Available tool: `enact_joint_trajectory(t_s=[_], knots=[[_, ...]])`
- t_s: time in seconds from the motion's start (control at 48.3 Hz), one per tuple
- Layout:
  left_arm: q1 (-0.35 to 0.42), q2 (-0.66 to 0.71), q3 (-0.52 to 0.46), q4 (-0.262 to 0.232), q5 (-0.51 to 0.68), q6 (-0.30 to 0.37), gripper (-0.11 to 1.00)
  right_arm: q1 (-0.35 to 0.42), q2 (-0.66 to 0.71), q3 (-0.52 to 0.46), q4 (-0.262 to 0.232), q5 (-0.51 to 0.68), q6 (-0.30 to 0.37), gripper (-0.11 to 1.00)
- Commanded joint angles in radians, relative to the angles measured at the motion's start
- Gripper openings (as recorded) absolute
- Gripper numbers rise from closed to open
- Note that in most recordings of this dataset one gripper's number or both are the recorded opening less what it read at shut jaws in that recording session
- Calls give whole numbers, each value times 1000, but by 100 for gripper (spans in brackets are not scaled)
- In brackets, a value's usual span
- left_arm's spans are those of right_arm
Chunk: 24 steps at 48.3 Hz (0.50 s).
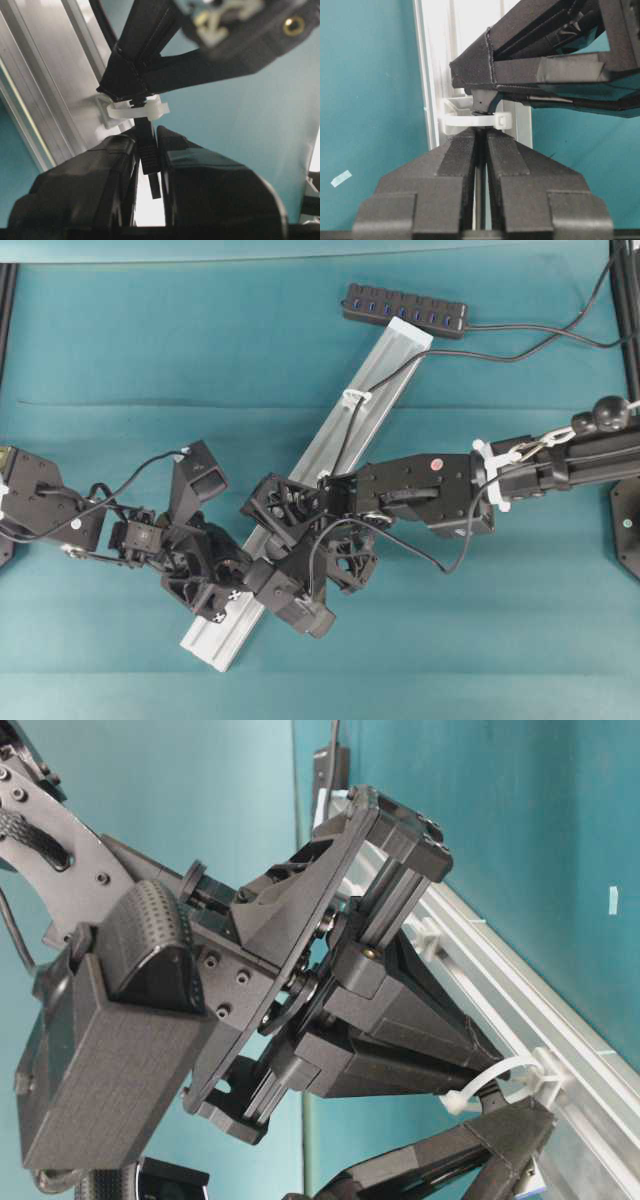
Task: Pass the USB cable through three rings with both arms.
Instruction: 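Move the left gripper to grasp the plug past the bottom ring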
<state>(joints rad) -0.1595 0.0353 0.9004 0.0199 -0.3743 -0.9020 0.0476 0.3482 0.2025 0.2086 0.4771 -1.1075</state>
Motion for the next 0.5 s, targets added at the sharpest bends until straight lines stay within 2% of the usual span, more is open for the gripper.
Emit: enact_joint_trajectory(t_s=[0.0,0.393,0.476], knots=[[-5,-29,-12,3,-8,0,12,3,3,-3,3,-6,3,7],[-8,-48,11,3,-9,-9,11,5,2,-6,3,15,8,8],[-11,-54,18,3,-9,-11,10,5,-2,-9,6,28,12,18]])
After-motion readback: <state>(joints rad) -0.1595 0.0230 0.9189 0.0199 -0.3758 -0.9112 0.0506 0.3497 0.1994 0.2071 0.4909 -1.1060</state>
